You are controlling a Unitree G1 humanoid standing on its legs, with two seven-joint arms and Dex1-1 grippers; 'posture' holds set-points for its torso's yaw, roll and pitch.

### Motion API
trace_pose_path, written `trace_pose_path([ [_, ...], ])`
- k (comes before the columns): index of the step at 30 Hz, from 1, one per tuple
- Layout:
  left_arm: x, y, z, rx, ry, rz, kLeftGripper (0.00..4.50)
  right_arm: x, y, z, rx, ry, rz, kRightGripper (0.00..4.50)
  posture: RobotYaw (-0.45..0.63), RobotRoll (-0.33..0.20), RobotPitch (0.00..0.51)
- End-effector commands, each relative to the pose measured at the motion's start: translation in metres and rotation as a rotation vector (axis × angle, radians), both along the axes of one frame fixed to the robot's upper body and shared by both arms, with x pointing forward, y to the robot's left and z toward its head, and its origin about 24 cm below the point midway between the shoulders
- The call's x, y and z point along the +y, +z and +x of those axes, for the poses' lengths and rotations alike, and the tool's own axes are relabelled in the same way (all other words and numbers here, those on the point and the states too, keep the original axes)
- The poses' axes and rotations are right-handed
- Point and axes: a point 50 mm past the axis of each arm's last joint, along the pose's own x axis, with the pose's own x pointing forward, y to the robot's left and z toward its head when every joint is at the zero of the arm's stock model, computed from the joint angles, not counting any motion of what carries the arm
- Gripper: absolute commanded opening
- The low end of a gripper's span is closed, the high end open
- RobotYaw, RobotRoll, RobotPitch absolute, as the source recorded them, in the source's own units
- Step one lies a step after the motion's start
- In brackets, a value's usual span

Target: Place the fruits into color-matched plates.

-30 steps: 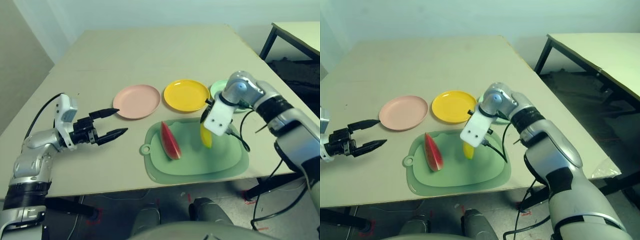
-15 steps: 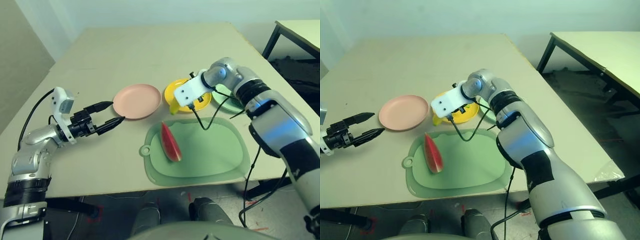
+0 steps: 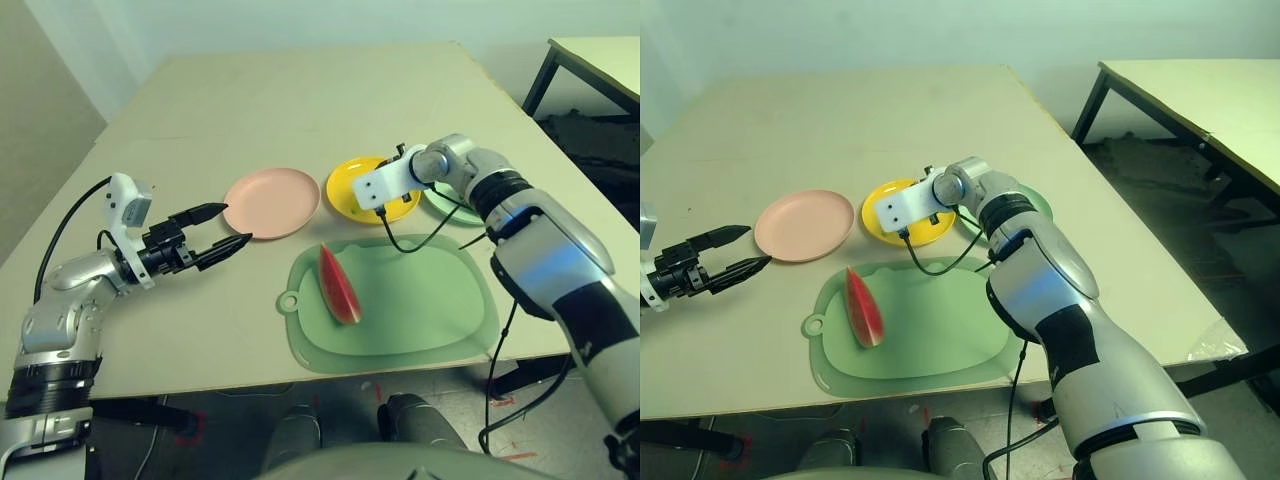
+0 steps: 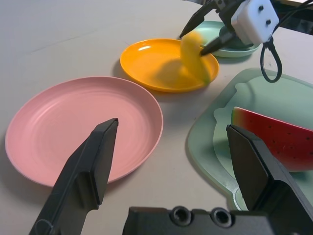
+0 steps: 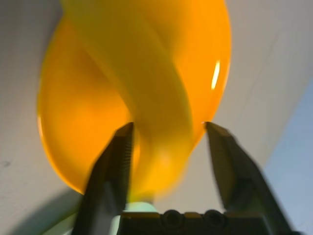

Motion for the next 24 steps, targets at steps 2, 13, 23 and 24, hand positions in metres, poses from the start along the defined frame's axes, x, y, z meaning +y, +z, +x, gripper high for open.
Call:
trace_pose_path([
  [2, 0.001, 0.003, -0.002, -0.001, -0.004, 0.018, 4.50, -0.002, -0.006, -0.001, 0.011, -0.010, -0.005, 4.41, 0.01, 0.000, 0.048],
  [13, -0.001, 0.004, 0.003, -0.004, -0.036, 0.017, 4.50, -0.007, 0.009, -0.003, 0.034, 0.065, 0.001, 4.48, -0.01, 0.000, 0.043],
  [23, -0.005, 0.001, 0.003, -0.003, -0.073, 0.021, 4.50, -0.041, 0.034, -0.011, 0.211, 0.066, 0.266, 4.48, -0.03, 0.000, 0.039],
  [24, -0.005, 0.001, 0.002, -0.002, -0.077, 0.020, 4.50, -0.046, 0.036, -0.013, 0.227, 0.065, 0.297, 4.48, -0.03, 0.000, 0.039],
])
